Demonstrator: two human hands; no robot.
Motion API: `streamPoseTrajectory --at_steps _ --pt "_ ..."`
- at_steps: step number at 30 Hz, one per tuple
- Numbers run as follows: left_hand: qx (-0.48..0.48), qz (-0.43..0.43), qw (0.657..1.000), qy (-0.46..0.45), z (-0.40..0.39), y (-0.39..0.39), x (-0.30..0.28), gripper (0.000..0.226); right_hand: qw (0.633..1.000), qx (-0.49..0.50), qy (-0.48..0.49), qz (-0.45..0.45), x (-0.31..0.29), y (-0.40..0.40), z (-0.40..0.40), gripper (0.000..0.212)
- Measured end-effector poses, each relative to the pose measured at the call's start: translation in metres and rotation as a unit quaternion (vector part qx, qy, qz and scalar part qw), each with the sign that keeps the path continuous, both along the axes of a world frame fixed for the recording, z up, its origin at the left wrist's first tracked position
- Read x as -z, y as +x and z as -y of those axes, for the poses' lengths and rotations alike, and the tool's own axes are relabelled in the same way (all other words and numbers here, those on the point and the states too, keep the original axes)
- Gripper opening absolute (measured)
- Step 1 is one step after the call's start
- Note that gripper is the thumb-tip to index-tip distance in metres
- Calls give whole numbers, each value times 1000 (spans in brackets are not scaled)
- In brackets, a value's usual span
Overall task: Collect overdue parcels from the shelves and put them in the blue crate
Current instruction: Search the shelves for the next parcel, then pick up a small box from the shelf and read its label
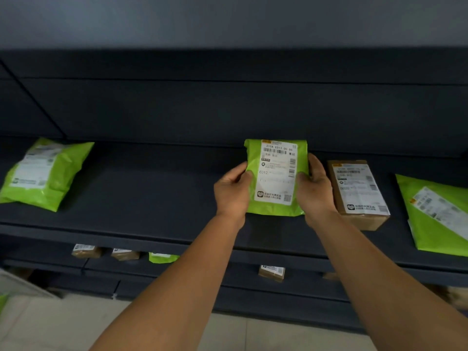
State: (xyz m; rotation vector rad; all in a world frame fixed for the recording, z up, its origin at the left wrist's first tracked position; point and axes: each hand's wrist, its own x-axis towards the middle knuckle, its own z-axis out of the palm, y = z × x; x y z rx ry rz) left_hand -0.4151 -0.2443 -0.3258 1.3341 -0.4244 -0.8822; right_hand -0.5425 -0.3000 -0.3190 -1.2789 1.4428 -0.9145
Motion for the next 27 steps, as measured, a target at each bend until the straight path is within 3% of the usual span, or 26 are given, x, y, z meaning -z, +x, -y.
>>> streamPoseTrajectory --at_steps 6,12,15,21,27 --pt "16 20 999 32 3 -1 4 25 1000 -12 20 1 2 -3 2 55" --pt "68 92 989 91 6 -2 12 24 994 -59 82 -35 14 1 1 57" --pt "79 134 982 110 12 -5 12 35 992 -72 93 -46 8 -1 0 63" --pt "82 253 958 106 22 -23 4 53 998 -61 11 -30 -9 -12 3 66" --pt "87 222 970 50 38 -71 -9 49 995 -9 -98 15 -23 -47 12 59"
